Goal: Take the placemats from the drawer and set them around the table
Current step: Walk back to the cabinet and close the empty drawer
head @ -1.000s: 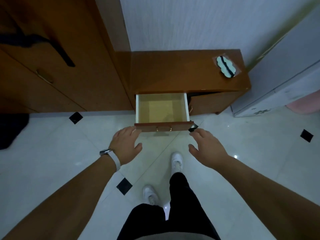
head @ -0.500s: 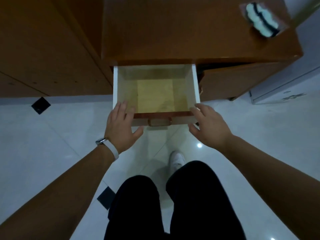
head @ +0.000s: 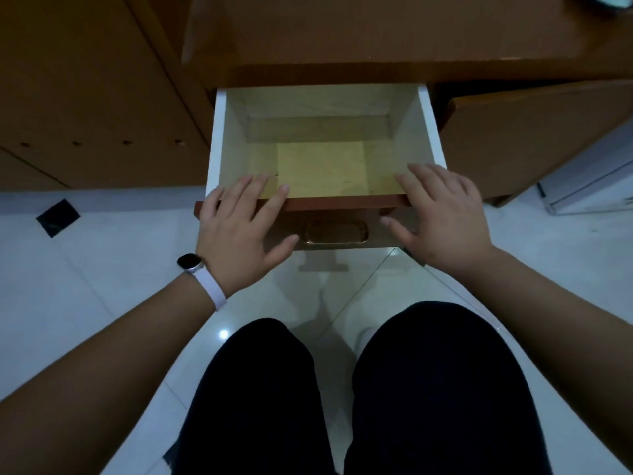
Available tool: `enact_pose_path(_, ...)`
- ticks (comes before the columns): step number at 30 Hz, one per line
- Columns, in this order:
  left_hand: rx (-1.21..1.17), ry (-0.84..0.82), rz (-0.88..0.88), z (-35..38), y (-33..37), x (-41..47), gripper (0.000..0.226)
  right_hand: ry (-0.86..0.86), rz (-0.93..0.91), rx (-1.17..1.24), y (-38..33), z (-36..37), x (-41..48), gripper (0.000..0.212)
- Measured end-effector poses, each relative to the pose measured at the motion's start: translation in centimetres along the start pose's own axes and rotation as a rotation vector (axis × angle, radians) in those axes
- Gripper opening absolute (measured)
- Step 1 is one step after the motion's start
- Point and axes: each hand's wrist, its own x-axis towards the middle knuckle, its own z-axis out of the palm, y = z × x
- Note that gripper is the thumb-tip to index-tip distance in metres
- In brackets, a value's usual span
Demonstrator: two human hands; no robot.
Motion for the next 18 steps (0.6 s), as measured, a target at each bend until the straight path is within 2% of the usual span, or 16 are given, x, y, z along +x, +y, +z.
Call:
enact_pose_path(3,0.041,0.055,-0.110,0.8,-0.2,-0.1,0.072,0.011,0.015,-0.037,0.1,0.3,0.3,0.071)
enact_pose_path(7,0.061,0.085,-0.139,1.7,-0.4,1.1,0.069,0.019,0.029,-0.067,0.5,0.7,1.5,0.071)
enact_pose_path(18,0.073,0.178,-0.141,3.6,-1.8,4.5,0.060,0.303,0.092,-0.031,0.8,4.3,4.2,0.069)
